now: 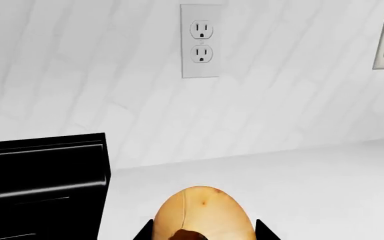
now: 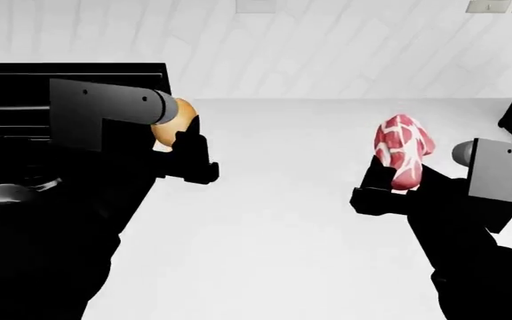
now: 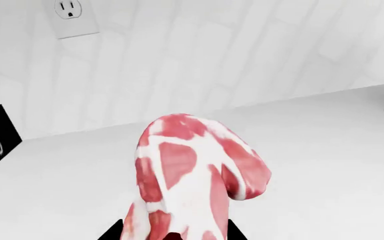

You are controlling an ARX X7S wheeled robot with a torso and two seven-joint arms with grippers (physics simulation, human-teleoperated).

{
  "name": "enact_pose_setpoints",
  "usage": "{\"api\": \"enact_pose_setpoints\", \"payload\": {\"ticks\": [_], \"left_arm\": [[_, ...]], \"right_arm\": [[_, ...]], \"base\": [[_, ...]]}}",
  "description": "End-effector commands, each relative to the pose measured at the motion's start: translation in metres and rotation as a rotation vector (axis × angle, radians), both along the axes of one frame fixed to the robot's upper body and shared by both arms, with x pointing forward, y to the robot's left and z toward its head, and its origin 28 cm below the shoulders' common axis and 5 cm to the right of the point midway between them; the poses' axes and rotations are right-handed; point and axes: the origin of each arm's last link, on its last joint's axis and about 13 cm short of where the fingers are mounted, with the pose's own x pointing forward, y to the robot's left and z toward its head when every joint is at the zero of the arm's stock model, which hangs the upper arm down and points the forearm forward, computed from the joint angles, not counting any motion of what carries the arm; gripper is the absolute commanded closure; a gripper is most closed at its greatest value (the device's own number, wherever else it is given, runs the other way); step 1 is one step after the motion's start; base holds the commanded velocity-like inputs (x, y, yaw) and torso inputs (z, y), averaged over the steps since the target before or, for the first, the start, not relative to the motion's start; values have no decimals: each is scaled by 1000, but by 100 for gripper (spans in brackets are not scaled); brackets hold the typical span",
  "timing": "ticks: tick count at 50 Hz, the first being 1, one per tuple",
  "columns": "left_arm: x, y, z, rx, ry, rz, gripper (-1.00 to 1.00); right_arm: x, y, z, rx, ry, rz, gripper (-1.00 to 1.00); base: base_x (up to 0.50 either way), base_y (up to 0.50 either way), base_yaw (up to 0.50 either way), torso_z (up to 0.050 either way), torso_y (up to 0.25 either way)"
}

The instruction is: Place both pans onto different burners. Then place the onion and the lamb chop on different pans.

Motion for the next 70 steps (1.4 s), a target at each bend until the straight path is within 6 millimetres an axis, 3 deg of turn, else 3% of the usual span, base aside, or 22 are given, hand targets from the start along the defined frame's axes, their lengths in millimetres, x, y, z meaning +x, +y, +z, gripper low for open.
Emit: {"api": "enact_pose_setpoints", "payload": {"ticks": [1,19,27,45,70], "left_arm": [[-4,1,2,-10,-7,1,100],[-4,2,1,-14,-7,6,100],[-7,4,6,-11,-18,4,100],[-36,39,42,40,-155,123,100],[-37,45,40,45,-151,156,100]], "right_arm": [[0,-1,1,-15,-6,5,100],[0,-1,-1,-12,-9,9,100],[-3,-1,3,-7,-35,31,100],[-19,-3,43,-126,-101,47,100],[-18,0,42,-157,-100,91,100]], "base": [[-500,8,0,0,0],[-500,9,0,0,0],[-27,0,0,0,0],[0,9,0,0,0],[0,500,0,0,0]]}}
